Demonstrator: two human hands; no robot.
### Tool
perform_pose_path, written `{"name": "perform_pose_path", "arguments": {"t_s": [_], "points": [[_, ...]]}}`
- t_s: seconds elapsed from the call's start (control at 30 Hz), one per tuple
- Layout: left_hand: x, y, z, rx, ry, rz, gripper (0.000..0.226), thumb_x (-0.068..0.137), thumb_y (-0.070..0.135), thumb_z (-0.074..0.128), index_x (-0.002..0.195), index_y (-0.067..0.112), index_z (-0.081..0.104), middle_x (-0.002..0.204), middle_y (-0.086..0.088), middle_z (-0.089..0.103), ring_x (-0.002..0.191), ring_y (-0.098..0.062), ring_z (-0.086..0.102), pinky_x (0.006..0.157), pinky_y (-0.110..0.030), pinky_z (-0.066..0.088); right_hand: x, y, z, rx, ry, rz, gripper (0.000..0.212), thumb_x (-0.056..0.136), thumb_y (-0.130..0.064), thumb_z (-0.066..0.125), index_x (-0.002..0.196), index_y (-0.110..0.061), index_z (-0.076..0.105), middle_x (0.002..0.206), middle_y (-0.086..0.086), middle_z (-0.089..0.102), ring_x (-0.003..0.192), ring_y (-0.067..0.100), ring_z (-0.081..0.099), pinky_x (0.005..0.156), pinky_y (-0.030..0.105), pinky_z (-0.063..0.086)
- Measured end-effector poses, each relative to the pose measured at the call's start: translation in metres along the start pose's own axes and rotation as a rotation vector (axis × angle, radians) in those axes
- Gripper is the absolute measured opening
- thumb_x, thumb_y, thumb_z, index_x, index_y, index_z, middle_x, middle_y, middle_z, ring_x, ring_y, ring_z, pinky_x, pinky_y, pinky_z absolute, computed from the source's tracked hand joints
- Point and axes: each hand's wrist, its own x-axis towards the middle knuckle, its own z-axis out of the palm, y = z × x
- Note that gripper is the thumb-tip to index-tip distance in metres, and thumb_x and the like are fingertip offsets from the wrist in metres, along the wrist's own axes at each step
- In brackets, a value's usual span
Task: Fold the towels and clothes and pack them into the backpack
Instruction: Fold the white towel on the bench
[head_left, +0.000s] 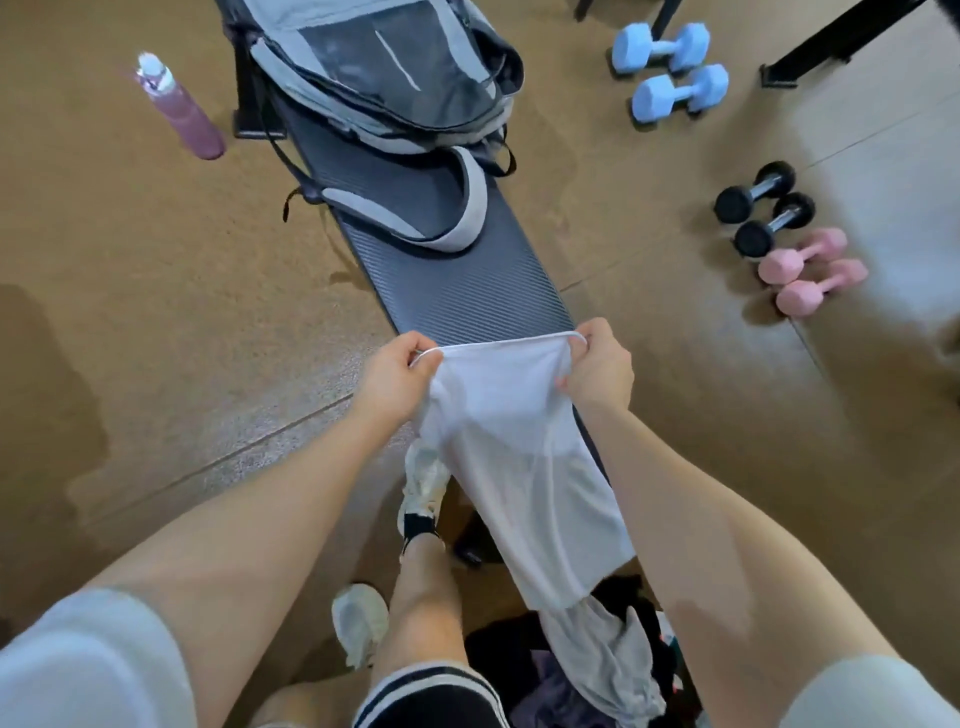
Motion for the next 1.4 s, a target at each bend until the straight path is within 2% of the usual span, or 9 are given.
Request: {"name": "perform_pose_path", "arguments": {"t_s": [0.23,0.37,0.5,0.63,0.77,0.87,1.03,1.23,1.4], "points": [[0.115,-0.023,0.005,0.139,0.045,-0.074,0.009,0.092,0.018,0.051,0.084,0.016,0.054,0.073,-0.001,0.054,0.069,-0.020,0.047,0.053,-0.022,0.033,0.112,-0.035,0.052,-0.213,-0.079,-0.256,0.019,0.099,-0.016,0.037,0.106,-0.006,0.051,0.104,0.011,0.051,0.087,0.032,0.051,0.067,0.033,0.029],[0.161,-0.039,-0.009,0.149,0.149,-0.174,0.015,0.093,0.021,0.051,0.094,0.010,0.061,0.078,-0.003,0.055,0.073,-0.020,0.047,0.061,-0.028,0.031,0.150,-0.056,0.089,-0.128,-0.164,-0.423,0.021,0.095,-0.011,0.045,0.110,-0.005,0.059,0.120,0.014,0.052,0.098,0.034,0.054,0.073,0.035,0.037],[0.186,-0.059,-0.015,0.284,0.039,-0.220,0.027,0.092,0.023,0.054,0.116,0.013,0.054,0.105,-0.011,0.060,0.089,-0.029,0.057,0.074,-0.036,0.045,0.159,-0.060,0.110,-0.201,-0.294,-0.318,0.048,0.095,-0.011,0.043,0.142,-0.017,0.034,0.154,0.004,0.019,0.109,0.028,0.055,0.089,0.040,0.045],[0.196,-0.069,-0.015,0.457,-0.130,-0.203,0.039,0.093,0.025,0.051,0.131,0.014,0.044,0.115,-0.017,0.059,0.097,-0.035,0.058,0.074,-0.038,0.048,0.163,-0.037,0.106,-0.014,-0.201,-0.033,0.042,0.093,-0.018,0.045,0.135,-0.015,0.041,0.142,0.006,0.036,0.110,0.024,0.048,0.082,0.035,0.038],[0.209,-0.060,-0.020,0.478,-0.165,-0.073,0.032,0.093,0.017,0.050,0.125,0.012,0.051,0.119,-0.013,0.058,0.101,-0.032,0.056,0.080,-0.037,0.047,0.180,-0.045,0.104,0.004,-0.148,-0.012,0.022,0.090,-0.012,0.044,0.105,-0.012,0.061,0.117,0.012,0.053,0.090,0.023,0.044,0.069,0.031,0.031],[0.215,-0.043,-0.030,0.531,-0.085,0.119,0.026,0.091,0.018,0.054,0.115,0.007,0.054,0.113,-0.013,0.054,0.097,-0.031,0.056,0.075,-0.041,0.050,0.182,-0.079,0.101,0.027,-0.114,-0.073,0.035,0.091,-0.005,0.039,0.122,-0.011,0.054,0.127,0.011,0.047,0.099,0.028,0.050,0.074,0.031,0.036],[0.248,0.006,-0.051,0.576,0.098,0.484,0.031,0.084,0.020,0.049,0.109,0.002,0.057,0.106,-0.018,0.057,0.094,-0.038,0.057,0.077,-0.044,0.048,0.196,-0.152,0.104,0.247,-0.178,-0.128,0.033,0.089,-0.039,0.044,0.100,-0.009,0.053,0.084,0.004,0.052,0.086,0.025,0.047,0.075,0.038,0.036],[0.334,0.070,-0.057,1.043,0.101,0.684,0.058,0.069,0.016,0.072,0.124,0.011,0.053,0.123,-0.011,0.056,0.110,-0.032,0.053,0.089,-0.041,0.042,0.218,-0.184,0.105,-0.021,-0.248,-0.031,0.047,0.089,-0.033,0.058,0.127,-0.011,0.042,0.129,0.013,0.044,0.113,0.035,0.049,0.091,0.044,0.043],[0.366,0.076,-0.050,1.439,-0.013,0.630,0.059,0.072,0.003,0.061,0.125,0.012,0.038,0.112,-0.006,0.053,0.100,-0.026,0.054,0.093,-0.035,0.035,0.215,-0.183,0.110,-0.071,-0.201,0.069,0.042,0.090,-0.038,0.056,0.119,-0.010,0.043,0.122,0.014,0.050,0.109,0.036,0.052,0.084,0.040,0.040]]}}
